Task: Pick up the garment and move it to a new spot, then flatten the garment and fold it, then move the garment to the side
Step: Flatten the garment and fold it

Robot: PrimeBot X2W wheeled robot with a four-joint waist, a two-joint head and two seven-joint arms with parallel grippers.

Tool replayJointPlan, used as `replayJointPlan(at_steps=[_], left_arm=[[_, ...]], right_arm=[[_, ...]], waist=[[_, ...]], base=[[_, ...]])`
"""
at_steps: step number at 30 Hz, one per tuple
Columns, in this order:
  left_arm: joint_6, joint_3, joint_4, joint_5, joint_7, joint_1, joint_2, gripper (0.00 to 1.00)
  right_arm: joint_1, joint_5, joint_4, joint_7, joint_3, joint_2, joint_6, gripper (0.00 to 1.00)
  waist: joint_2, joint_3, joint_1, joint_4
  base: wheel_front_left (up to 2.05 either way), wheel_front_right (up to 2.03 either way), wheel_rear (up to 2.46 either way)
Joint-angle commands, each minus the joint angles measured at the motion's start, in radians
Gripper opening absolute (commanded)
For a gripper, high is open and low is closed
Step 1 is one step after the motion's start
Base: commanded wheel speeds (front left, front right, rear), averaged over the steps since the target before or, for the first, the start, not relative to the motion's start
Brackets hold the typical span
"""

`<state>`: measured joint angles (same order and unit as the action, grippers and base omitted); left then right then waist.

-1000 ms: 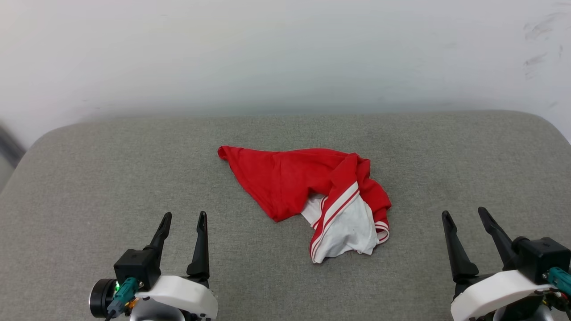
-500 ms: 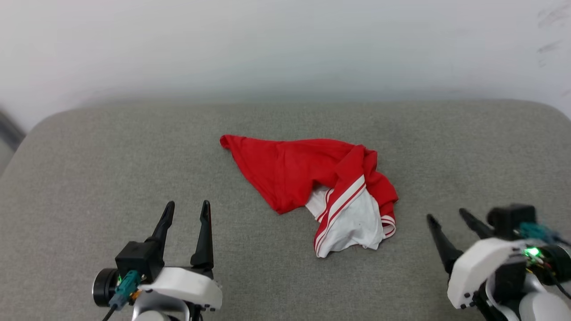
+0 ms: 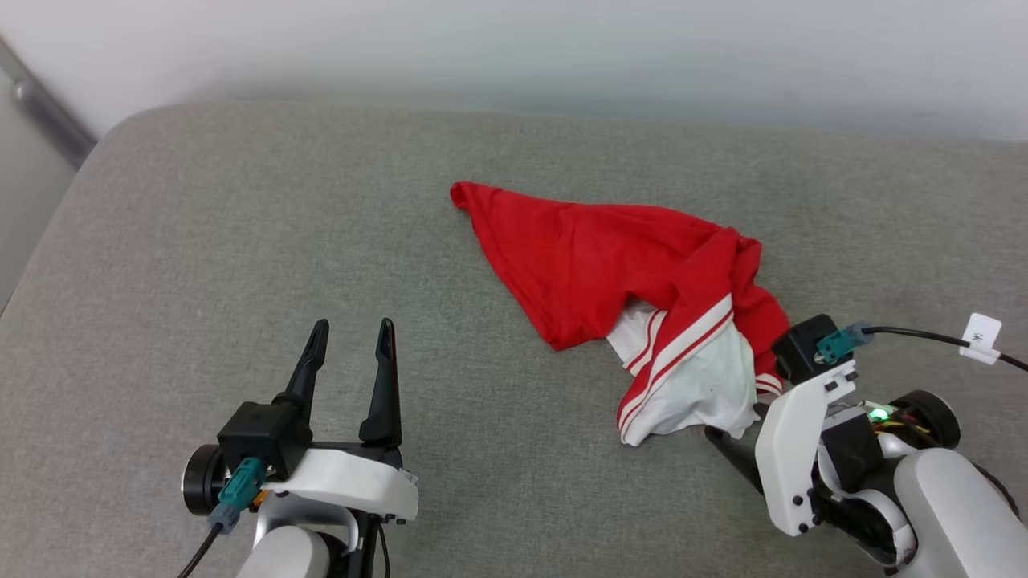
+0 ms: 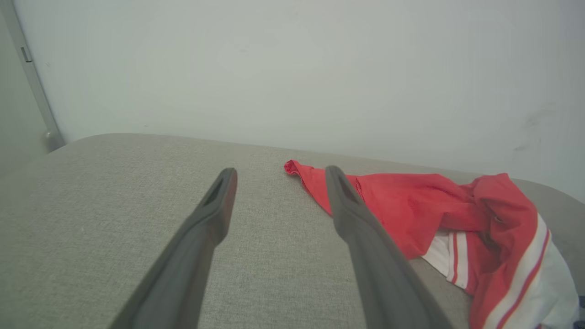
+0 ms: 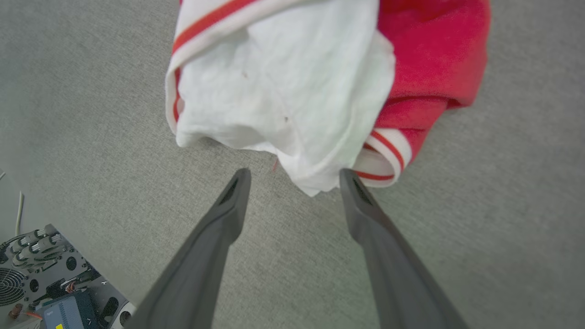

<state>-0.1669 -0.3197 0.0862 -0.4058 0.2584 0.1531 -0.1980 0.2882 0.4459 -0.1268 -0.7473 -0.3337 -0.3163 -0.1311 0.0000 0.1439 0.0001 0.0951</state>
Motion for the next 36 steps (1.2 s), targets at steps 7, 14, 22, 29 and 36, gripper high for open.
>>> replayJointPlan(at_steps=[7, 14, 22, 29, 36], left_arm=[[0.013, 0.02, 0.019, 0.011, 0.008, 0.013, 0.012, 1.0], [0.017, 0.041, 0.024, 0.019, 0.007, -0.008, 0.014, 1.0], [0.024, 0.048, 0.019, 0.027, 0.007, -0.021, 0.016, 1.0], [0.028, 0.049, 0.02, 0.027, 0.007, -0.016, 0.014, 1.0], [0.029, 0.047, 0.025, 0.027, 0.007, -0.007, 0.008, 1.0]], right_arm=[[0.048, 0.03, -0.049, 0.027, -0.035, -0.016, 0.001, 0.0], [0.073, 0.015, 0.028, 0.094, 0.001, -0.037, 0.001, 0.0], [0.008, -0.051, 0.109, 0.097, 0.262, -0.042, 0.001, 0.0], [-0.132, -0.107, 0.025, 0.07, 0.561, 0.016, 0.001, 0.0], [-0.183, -0.115, -0.154, 0.21, 0.608, 0.077, 0.001, 0.8]], waist=[[0.0, 0.019, -0.0001, 0.012], [0.0, -0.016, -0.0001, -0.033], [0.0, -0.031, -0.0001, -0.093], [0.0, -0.02, -0.0001, -0.109], [0.0, -0.012, -0.0001, -0.11]], base=[[0.0, 0.0, 0.0], [0.0, 0.0, 0.0], [0.0, 0.0, 0.0], [0.0, 0.0, 0.0], [0.0, 0.0, 0.0]])
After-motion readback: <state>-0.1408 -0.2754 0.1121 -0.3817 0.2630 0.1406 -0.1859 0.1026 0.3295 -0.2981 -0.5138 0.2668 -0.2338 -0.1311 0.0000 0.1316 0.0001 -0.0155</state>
